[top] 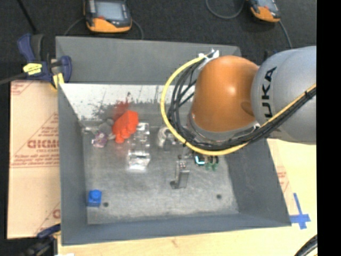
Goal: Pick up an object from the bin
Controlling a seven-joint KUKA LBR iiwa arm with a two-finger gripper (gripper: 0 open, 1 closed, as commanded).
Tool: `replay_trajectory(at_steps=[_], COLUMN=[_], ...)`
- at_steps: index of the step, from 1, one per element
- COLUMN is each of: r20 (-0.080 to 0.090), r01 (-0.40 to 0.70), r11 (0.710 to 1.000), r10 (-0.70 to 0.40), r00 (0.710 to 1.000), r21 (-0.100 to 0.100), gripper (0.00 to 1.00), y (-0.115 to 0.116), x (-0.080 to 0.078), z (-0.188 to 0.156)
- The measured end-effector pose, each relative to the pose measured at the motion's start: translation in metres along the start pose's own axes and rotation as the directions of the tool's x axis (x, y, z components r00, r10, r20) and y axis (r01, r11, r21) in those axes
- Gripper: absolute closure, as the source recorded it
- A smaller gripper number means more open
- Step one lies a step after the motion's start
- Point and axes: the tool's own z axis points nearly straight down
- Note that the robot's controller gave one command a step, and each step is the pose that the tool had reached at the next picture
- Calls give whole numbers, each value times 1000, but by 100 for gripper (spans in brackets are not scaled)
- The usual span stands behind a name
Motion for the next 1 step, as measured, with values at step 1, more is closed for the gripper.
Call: replay_trajectory(at_steps=[1], r20=[6], r01=[59], r11=[998], r10=[-59], r00=[998], r21=[0], gripper=[0], y=[36], x=[-46], z=[128])
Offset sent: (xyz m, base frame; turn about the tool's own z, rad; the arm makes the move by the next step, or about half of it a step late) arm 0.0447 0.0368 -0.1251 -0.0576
